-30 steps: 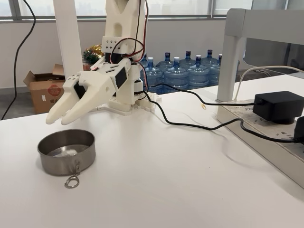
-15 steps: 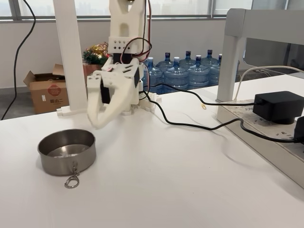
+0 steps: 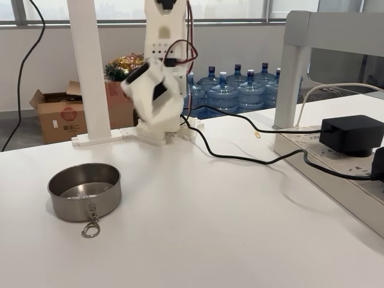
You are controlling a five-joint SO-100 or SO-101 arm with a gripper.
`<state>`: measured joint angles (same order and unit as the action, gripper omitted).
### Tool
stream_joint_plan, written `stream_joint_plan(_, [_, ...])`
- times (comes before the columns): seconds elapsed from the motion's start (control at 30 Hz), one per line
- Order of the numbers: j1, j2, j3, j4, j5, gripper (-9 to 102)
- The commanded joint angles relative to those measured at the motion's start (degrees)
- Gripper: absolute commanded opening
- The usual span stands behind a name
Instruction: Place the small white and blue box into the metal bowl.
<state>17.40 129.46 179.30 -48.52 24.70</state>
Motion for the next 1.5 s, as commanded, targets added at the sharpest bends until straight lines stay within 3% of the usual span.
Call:
stream_joint_plan(0.0, [-5.80, 6.42, 2.20, 0.26, -14.68, -5])
stream_joint_plan(0.13, [-12.92, 7.12, 4.92, 1.67, -18.46, -5])
stream_joint_plan(0.3, [-21.01, 15.29, 4.92, 18.63, -19.16, -5])
stream_joint_plan(0.7, [-28.74, 59.41, 5.71, 88.95, -19.25, -5])
stream_joint_plan(0.87, [-30.06, 69.79, 5.10, 107.40, -19.25, -5])
stream_joint_plan(1.47, [-29.97, 71.63, 4.92, 110.13, -18.63, -5])
